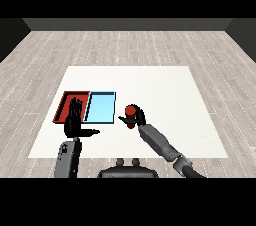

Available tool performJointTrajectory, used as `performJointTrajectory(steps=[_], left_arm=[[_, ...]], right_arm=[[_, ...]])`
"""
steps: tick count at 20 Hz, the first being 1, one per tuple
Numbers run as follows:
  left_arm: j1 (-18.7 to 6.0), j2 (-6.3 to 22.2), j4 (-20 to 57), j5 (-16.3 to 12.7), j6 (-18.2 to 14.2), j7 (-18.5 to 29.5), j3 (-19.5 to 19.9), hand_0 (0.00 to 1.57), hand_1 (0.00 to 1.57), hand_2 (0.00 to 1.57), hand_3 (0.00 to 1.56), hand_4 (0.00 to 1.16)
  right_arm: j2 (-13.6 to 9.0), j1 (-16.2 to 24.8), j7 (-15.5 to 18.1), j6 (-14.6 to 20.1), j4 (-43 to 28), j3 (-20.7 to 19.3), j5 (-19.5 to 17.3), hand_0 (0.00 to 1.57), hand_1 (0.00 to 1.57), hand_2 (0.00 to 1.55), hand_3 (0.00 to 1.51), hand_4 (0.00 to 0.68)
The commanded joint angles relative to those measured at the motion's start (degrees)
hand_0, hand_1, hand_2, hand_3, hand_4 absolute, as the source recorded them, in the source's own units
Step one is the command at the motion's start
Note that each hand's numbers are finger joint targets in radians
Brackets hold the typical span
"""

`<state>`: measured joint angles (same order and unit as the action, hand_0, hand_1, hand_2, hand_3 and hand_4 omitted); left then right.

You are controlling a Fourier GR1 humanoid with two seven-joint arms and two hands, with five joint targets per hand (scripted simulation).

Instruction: Pick the red can and put it in the red box

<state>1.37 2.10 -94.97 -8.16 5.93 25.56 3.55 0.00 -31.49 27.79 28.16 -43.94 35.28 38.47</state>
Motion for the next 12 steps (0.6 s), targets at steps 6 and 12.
performJointTrajectory(steps=[6, 12], left_arm=[[-1.86, 0.17, 1.92, 0.06, -0.7, -0.35, 0.86, 0.0, 0.0, 0.0, 0.0, 0.0], [-0.71, -0.16, 0.78, -0.25, -0.45, -0.41, 0.45, 0.0, 0.0, 0.0, 0.0, 0.0]], right_arm=[[0.0, -1.64, -2.34, 3.62, 1.96, 4.79, 1.51, 1.53, 1.53, 1.47, 1.41, 0.546], [0.0, -2.2, -4.28, 4.85, 0.33, 3.13, -1.86, 1.55, 1.55, 1.47, 1.41, 0.558]])
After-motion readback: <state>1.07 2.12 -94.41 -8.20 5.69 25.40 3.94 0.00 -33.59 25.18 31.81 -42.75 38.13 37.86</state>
